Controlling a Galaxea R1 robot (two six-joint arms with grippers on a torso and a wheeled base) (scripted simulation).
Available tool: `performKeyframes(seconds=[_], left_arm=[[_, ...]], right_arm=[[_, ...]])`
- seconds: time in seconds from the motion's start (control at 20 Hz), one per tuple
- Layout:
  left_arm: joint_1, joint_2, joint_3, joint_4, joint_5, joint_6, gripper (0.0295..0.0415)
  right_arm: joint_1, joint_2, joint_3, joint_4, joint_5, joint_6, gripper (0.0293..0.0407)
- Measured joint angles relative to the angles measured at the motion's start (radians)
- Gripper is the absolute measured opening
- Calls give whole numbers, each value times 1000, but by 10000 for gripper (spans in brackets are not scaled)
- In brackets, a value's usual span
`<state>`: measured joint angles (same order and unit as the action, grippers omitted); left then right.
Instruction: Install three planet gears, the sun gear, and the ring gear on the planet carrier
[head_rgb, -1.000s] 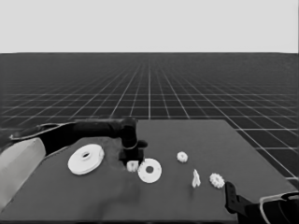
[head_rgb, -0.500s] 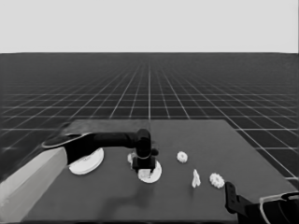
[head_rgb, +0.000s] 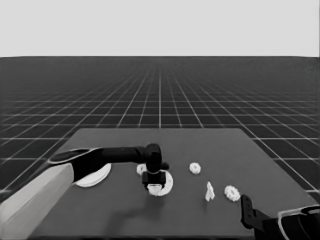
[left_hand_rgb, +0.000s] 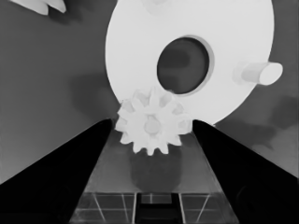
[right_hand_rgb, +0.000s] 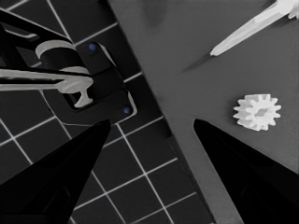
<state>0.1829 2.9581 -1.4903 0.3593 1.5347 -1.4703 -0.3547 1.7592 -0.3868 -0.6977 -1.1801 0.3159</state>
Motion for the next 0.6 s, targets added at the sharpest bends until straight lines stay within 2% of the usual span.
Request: performKeyframes(seconds=[0.05, 0.1, 0.4, 0.5, 0.6], left_arm=[[0, 0, 0, 0, 0, 0, 381], [0, 0, 0, 0, 0, 0, 383], [0, 0, 0, 0, 0, 0, 385], [-106, -16, 77, -105, 28, -55, 385], [-149, -18, 92, -146, 31, -67, 385]], right_arm=[[0, 0, 0, 0, 0, 0, 385], [0, 0, 0, 0, 0, 0, 385], [0, 0, 0, 0, 0, 0, 385], [0, 0, 0, 0, 0, 0, 385], [0, 0, 0, 0, 0, 0, 385]])
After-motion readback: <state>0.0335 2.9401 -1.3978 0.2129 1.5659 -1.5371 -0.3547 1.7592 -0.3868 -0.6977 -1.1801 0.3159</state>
